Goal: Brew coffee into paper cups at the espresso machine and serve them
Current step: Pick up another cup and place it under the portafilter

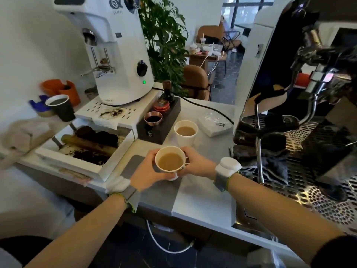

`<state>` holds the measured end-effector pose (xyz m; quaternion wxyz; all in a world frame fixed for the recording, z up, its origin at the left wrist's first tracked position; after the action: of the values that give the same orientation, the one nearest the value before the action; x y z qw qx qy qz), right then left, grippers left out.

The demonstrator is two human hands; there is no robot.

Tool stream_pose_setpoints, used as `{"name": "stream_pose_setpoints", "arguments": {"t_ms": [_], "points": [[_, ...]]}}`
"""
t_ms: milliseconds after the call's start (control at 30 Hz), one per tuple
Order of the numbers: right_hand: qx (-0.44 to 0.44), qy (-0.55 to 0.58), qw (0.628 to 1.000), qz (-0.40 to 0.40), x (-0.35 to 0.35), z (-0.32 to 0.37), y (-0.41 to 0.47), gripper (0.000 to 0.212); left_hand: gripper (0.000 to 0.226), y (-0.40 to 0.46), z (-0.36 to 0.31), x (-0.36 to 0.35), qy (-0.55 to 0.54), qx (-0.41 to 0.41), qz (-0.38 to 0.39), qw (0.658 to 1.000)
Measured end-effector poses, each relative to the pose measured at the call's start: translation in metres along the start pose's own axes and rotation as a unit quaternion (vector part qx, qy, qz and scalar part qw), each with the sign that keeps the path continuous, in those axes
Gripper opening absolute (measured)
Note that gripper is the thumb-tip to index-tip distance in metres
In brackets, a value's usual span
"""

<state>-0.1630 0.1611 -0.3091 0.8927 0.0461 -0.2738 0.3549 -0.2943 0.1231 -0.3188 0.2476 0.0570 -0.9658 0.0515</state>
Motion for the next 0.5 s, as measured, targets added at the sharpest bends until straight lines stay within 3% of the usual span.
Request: {"name": "stream_pose_setpoints", "arguments": {"t_ms": [133, 333, 500], "points": [[0.003, 0.046, 0.999, -0.021, 0.007, 0.014, -0.010, 0.067, 0.079, -0.005, -0.017, 0.009, -0.012, -0.006, 0.001, 1.000], [0.041, 0.109, 0.991, -0.071, 0.023, 0.047, -0.041, 0.078, 0.089, -0.025, -0.054, 0.030, -0.034, -0.031, 0.002, 0.999], [0.073, 0.144, 0.981, -0.104, 0.033, 0.066, -0.069, 0.072, 0.085, -0.043, -0.077, 0.033, -0.048, -0.035, 0.008, 0.998]]}}
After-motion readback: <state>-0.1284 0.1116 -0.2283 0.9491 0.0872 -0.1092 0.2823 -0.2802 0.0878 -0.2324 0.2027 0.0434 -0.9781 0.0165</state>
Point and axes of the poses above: each hand's wrist, its own y-axis towards the middle knuckle, its own x-axis out of the back of the hand, z = x × y, the point moved 9 cm from there along y, towards the middle knuckle, and after that the axes turned 10 degrees about x, right-handed, at the moved point
